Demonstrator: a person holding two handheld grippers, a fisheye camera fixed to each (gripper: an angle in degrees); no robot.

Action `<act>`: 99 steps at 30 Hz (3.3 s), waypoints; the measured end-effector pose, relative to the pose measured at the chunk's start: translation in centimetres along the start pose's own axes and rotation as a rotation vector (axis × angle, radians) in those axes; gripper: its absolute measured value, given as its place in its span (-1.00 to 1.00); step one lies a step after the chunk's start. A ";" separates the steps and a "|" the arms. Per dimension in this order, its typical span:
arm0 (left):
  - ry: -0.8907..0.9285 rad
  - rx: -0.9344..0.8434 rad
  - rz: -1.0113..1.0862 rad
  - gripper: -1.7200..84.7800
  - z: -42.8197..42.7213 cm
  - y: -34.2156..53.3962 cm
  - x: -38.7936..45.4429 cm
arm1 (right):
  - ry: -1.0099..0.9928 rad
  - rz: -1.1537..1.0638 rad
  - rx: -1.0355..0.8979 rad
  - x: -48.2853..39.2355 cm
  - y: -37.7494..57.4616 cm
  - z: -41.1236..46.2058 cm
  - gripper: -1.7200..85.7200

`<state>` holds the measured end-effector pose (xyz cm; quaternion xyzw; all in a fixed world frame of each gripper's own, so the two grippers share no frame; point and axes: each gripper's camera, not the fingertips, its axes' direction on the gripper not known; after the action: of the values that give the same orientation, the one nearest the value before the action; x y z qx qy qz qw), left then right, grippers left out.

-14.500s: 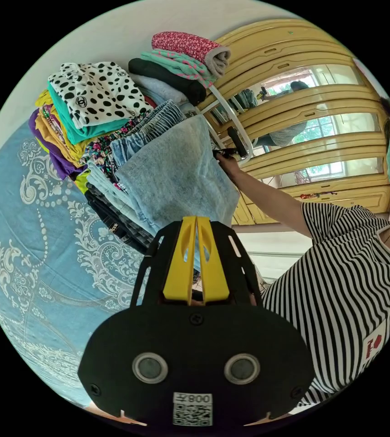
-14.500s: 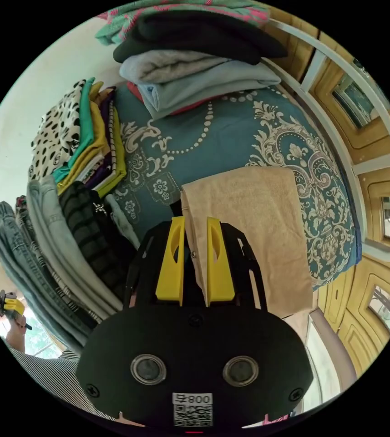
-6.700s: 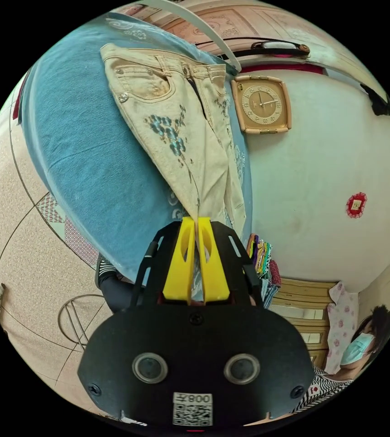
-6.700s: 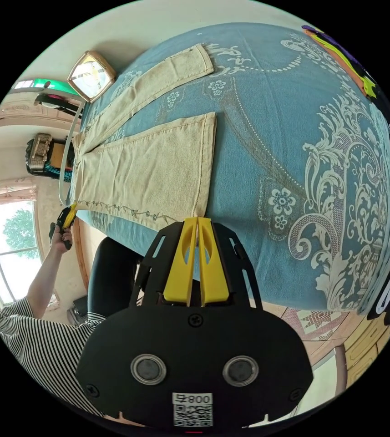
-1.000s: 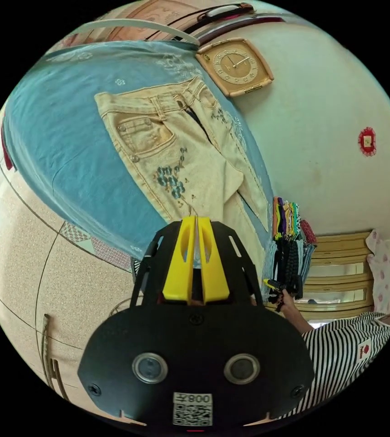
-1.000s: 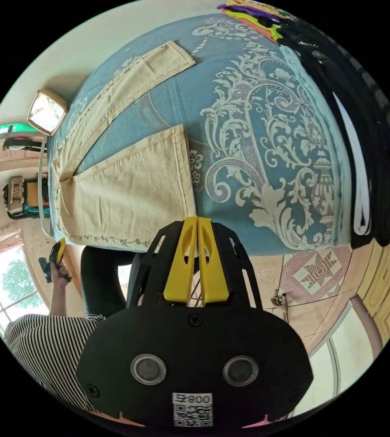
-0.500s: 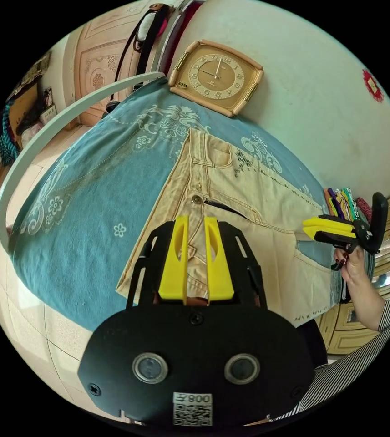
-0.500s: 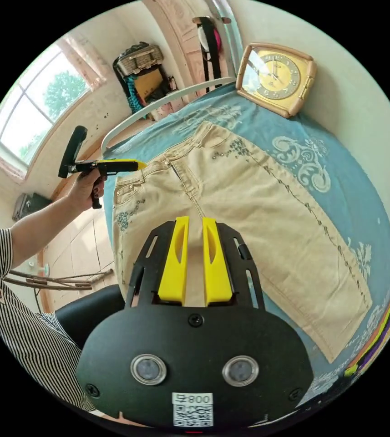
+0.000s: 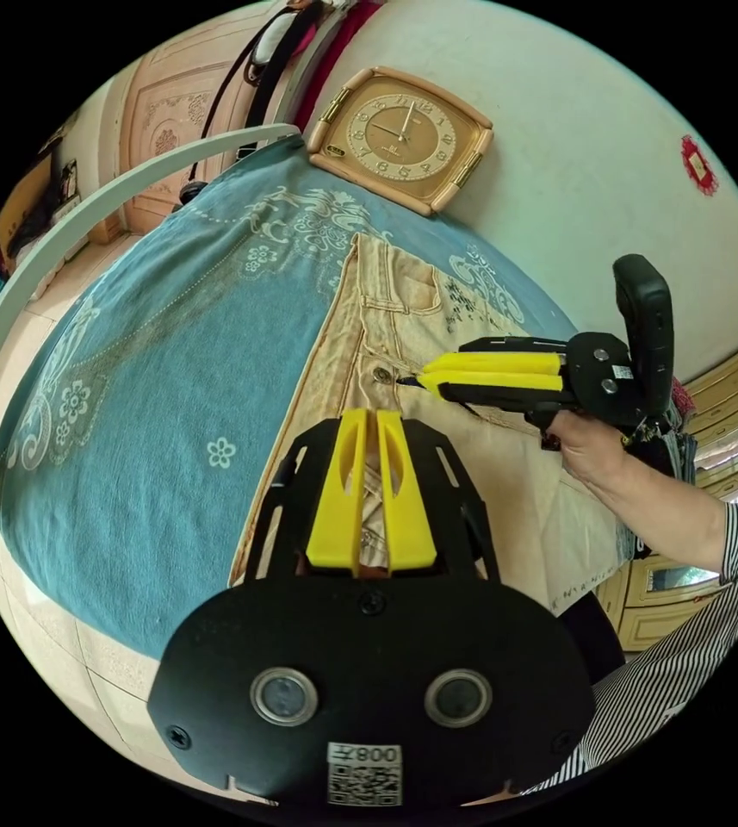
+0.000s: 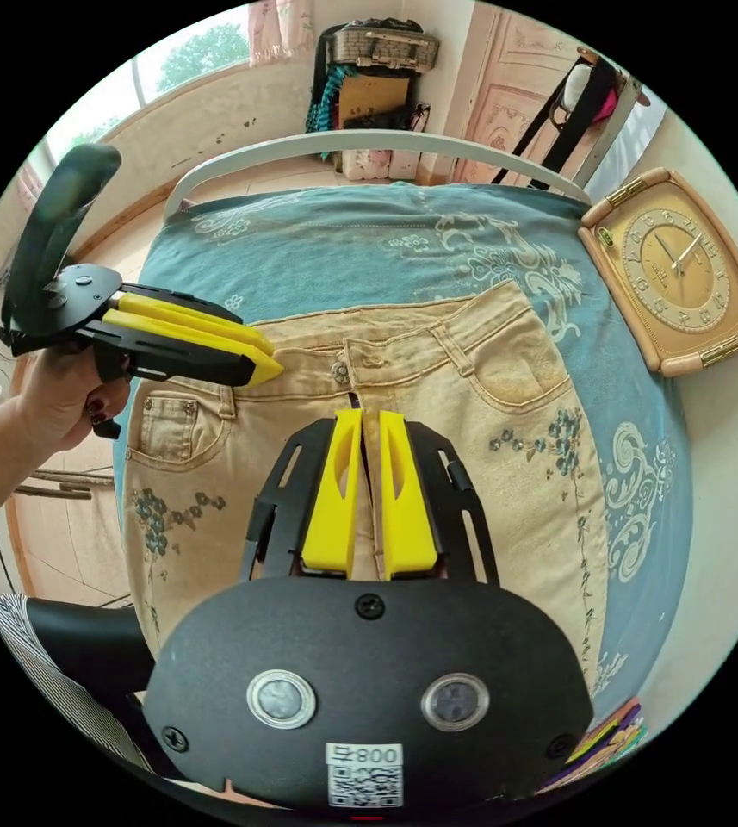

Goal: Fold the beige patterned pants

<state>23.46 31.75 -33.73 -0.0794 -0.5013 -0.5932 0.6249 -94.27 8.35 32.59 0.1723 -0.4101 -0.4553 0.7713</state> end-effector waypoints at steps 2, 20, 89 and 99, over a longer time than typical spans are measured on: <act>-0.003 0.023 0.012 -0.92 -0.5 -0.4 0.2 | -0.011 0.024 0.037 0.5 0.5 0.4 -0.91; -0.018 0.153 -0.046 -0.94 -3.2 -1.9 -0.5 | -0.128 0.020 0.054 0.5 3.6 10.4 -0.94; 0.056 0.006 0.179 -0.79 -3.1 -20.6 16.5 | -0.111 0.528 0.089 20.8 20.2 1.1 -0.91; -0.199 -0.228 0.410 -0.70 3.4 -33.6 25.4 | -0.006 0.431 0.040 29.0 14.0 1.5 -0.81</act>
<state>-11.15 7.76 -30.45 -0.3072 -0.4637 -0.4959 0.6668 -80.43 -8.55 56.24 0.0944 -0.4486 -0.2721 0.8461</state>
